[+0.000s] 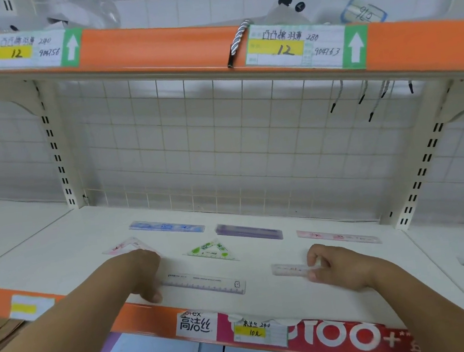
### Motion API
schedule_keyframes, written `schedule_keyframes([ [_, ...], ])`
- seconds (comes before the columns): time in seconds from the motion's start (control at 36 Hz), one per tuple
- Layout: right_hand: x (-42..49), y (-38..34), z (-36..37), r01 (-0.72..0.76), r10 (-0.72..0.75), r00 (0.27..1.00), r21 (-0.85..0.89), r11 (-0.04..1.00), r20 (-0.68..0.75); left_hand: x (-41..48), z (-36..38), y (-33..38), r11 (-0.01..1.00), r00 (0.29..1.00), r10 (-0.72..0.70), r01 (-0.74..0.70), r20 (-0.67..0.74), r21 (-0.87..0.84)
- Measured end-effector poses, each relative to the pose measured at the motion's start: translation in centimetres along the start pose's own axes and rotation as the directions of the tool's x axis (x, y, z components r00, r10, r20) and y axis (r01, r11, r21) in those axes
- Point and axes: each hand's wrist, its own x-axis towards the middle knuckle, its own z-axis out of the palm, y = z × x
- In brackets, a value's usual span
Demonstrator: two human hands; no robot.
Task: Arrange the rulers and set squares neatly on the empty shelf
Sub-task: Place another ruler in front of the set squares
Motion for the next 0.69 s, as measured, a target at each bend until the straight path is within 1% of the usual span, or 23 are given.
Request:
schedule_keyframes([
  [0.11, 0.5, 1.2, -0.8, -0.011, 0.012, 0.999, 0.02, 1.0, -0.045, 0.2, 0.0, 0.4, 1.0, 1.0, -0.004, 0.004, 0.0, 0.031],
  [0.31, 2.6, 4.5, -1.6, 0.012, 0.004, 0.972, 0.068, 0.998, -0.236, 0.5, 0.2, 0.6, 0.999, 1.0, -0.028, 0.028, 0.0, 0.031],
  [0.47, 3.7, 6.2, -2.1, -0.132, 0.116, 0.938, -0.027, 0.991, -0.327, 0.8, 0.4, 0.5, 0.998, 0.999, -0.044, 0.044, -0.001, 0.047],
  [0.69, 4.9, 7.0, -1.8, -0.225, 0.183, 0.884, -0.048, 0.973, -0.43, 1.2, 0.7, 0.3, 0.997, 0.999, -0.041, 0.042, -0.006, 0.068],
])
